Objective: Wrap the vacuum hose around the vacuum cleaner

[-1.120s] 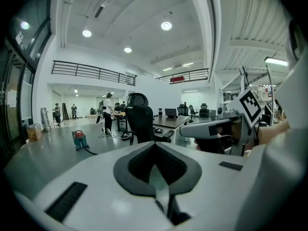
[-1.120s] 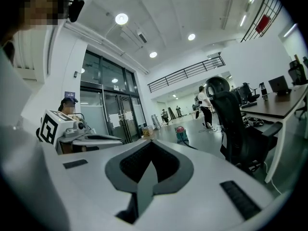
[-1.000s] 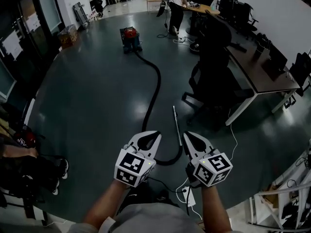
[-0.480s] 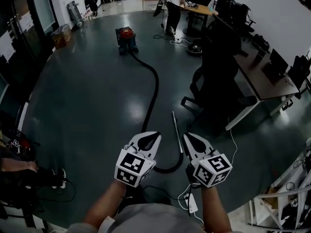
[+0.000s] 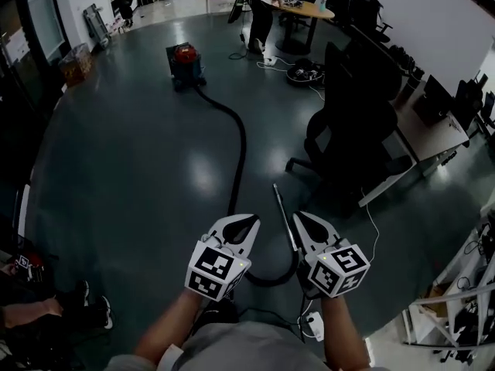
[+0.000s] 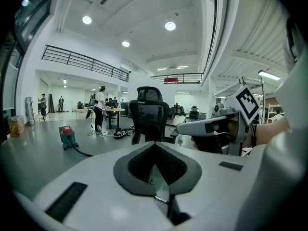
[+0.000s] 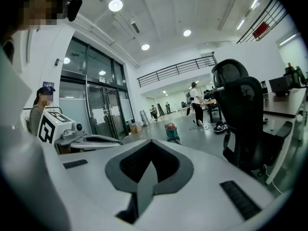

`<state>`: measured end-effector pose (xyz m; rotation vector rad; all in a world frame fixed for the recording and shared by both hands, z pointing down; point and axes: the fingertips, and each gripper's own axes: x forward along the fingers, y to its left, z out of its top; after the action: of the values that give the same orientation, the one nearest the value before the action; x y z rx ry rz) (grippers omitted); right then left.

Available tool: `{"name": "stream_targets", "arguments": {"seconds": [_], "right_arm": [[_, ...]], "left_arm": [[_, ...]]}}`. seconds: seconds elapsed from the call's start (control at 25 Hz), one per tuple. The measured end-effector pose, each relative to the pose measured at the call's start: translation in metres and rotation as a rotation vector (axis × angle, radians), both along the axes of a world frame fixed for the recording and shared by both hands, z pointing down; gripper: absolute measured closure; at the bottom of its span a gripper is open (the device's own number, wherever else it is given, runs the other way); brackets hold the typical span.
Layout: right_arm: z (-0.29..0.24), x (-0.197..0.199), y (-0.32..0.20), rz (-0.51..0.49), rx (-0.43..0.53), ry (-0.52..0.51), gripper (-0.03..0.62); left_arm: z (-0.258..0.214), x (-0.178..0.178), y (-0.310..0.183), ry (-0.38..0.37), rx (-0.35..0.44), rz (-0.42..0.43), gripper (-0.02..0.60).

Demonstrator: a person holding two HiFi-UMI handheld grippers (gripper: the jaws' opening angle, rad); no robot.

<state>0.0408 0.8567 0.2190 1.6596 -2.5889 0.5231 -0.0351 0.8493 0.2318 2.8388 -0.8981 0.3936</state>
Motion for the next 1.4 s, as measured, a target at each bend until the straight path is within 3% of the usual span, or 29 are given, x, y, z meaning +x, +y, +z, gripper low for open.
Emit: {"name": "stream_targets", "arguments": {"seconds": [0.36,0.64,1.08,1.4], "right_arm": [[0.003,-0.016,-0.063,0.123,-0.038,0.032,0.588],[0.023,0.003,-0.078,0.193,-0.079,0.031,0.588],[0.026,0.095,-0.068,0.293,-0.075,-0.001,0.588],[0.065,0.172,-0.046,0.35,-0.106,-0.047,0.588]], "left_arm": [[0.016,-0.019,-0.067,0.013,-0.075,0.119,0.575],[0.035,-0.002,-0.089,0.0,-0.115,0.169,0.575],[0.034,0.093,-0.095,-0.05,-0.094,0.274,0.575],[0.057,0.171,-0.086,-0.173,-0.028,0.392,0.575]]}}
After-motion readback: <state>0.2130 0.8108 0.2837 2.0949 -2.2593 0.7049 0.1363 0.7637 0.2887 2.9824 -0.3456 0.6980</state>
